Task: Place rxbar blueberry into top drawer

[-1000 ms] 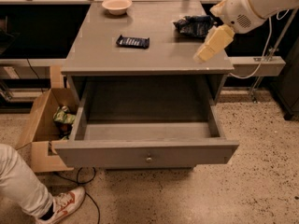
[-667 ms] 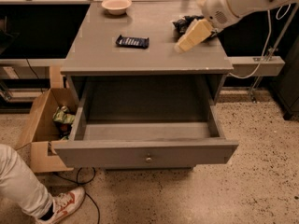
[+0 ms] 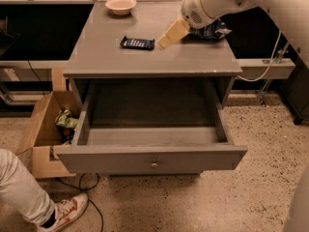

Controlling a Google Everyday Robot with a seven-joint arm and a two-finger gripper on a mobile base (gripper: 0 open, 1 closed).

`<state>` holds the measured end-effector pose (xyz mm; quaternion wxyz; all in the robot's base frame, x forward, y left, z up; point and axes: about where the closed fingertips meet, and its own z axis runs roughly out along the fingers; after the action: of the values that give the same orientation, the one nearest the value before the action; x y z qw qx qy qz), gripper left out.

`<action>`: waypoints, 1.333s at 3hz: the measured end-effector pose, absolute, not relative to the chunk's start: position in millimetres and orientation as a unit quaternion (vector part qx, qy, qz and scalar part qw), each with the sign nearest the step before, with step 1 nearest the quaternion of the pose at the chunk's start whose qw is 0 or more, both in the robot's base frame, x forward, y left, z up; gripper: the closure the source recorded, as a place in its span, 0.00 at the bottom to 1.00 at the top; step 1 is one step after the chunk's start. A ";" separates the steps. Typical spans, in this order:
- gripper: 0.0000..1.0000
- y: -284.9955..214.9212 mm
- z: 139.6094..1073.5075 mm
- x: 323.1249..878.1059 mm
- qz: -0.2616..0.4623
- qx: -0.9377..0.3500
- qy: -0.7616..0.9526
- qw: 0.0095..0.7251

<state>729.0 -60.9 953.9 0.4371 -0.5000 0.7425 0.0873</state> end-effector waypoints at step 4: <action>0.00 -29.4 891.3 765.2 0.121 -0.432 0.751 0.484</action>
Offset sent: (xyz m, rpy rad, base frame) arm 0.0081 0.0174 -0.0133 0.0489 0.0273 -0.0370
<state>765.2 -29.4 891.3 0.4840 -0.4320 0.7514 0.1206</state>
